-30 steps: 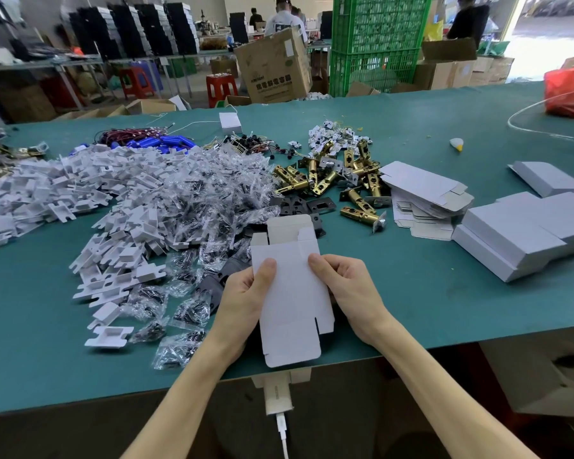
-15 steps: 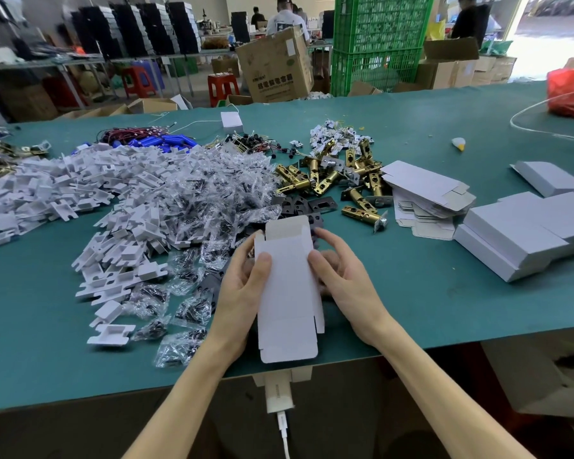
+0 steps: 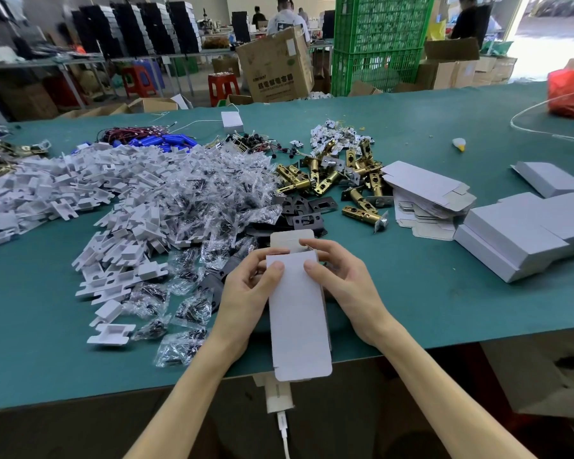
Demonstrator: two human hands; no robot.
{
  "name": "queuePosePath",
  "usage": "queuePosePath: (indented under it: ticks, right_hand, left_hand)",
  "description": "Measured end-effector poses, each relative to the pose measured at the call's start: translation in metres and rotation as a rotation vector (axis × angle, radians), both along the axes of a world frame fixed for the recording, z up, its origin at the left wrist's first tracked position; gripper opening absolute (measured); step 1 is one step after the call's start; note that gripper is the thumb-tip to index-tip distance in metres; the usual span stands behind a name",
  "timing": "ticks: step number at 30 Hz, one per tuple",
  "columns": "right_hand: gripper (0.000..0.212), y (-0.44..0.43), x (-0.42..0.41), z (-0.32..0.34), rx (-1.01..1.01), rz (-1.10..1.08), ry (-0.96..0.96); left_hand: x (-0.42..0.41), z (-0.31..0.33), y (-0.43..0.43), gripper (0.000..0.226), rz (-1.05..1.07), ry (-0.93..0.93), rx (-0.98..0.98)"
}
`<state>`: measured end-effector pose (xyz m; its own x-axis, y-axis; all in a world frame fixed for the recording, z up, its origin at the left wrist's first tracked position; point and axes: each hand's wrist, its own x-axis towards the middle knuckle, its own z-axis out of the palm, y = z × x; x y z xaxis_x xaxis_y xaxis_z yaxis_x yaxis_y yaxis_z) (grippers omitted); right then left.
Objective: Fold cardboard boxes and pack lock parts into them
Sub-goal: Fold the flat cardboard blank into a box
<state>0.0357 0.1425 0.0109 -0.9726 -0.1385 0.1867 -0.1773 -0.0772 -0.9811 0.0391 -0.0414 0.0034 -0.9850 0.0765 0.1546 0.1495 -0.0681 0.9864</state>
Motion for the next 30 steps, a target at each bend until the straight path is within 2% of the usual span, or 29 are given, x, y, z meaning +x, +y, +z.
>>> queuePosePath:
  ticks: [6,15,24,30]
  right_hand:
    - [0.017,-0.0001,0.0006,0.0005,-0.013,-0.006,-0.03]
    - [0.014,0.0016,-0.002,-0.002,-0.06,-0.003,-0.039]
    - [0.017,0.0022,-0.0033,-0.0049,-0.072,-0.013,-0.063]
    - [0.014,0.0026,-0.0015,-0.0031,-0.021,0.004,0.002]
  left_hand:
    - [-0.0004,-0.0024,-0.0011,0.015,0.035,-0.022,-0.002]
    - [-0.0018,-0.0042,-0.0038,0.028,0.033,-0.04,0.003]
    - [-0.0007,-0.0021,-0.0043,0.027,0.013,-0.038,0.009]
    - [0.0003,-0.0002,-0.0057,0.011,0.017,0.008,0.029]
